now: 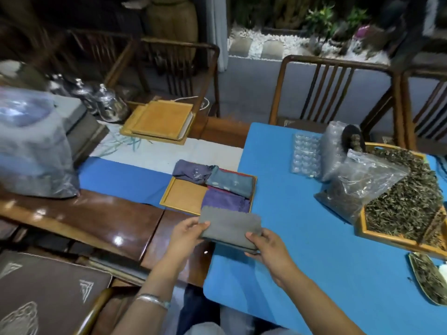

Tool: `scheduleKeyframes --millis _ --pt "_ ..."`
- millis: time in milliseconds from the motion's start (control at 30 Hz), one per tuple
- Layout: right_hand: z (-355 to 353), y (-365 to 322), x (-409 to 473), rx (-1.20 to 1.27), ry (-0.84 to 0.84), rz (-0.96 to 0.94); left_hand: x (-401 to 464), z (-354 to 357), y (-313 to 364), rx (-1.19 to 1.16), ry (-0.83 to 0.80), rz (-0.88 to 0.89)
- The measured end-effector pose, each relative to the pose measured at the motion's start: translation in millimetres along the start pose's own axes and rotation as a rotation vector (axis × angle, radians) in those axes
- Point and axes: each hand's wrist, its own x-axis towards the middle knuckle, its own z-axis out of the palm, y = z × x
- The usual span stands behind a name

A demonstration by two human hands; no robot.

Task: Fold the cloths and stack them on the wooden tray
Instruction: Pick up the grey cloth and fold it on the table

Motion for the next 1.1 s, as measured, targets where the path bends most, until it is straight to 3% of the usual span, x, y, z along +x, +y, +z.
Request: scheduleKeyframes --millis 200,400,667,800,933,1100 --pt "93.5 -6.0 60.1 -0.209 0.065 0.003 59.3 -81.8 43.6 0.124 0.078 0.084" --pt "159.4 -6.1 125.3 -0.519 0.276 -0.027 137.0 -138.6 61.7 0.322 0.081 0.061" --pt "168.7 -9.3 154.6 -0.931 0.337 0.001 196.1 -147.6 39.8 0.41 0.002 -0.089" --pt "167.7 -12.2 164.6 -0.957 0.385 -0.029 208.5 -143.0 40.7 0.439 0.006 -0.042" --pt "167.5 -9.2 170.5 -1.005 0.392 0.01 218.3 -143.4 45.2 0.624 0.027 0.018" --pt "160.1 0.9 175.9 -1.065 0.398 0.012 219.4 -144.9 42.6 0.657 -0.062 0.066"
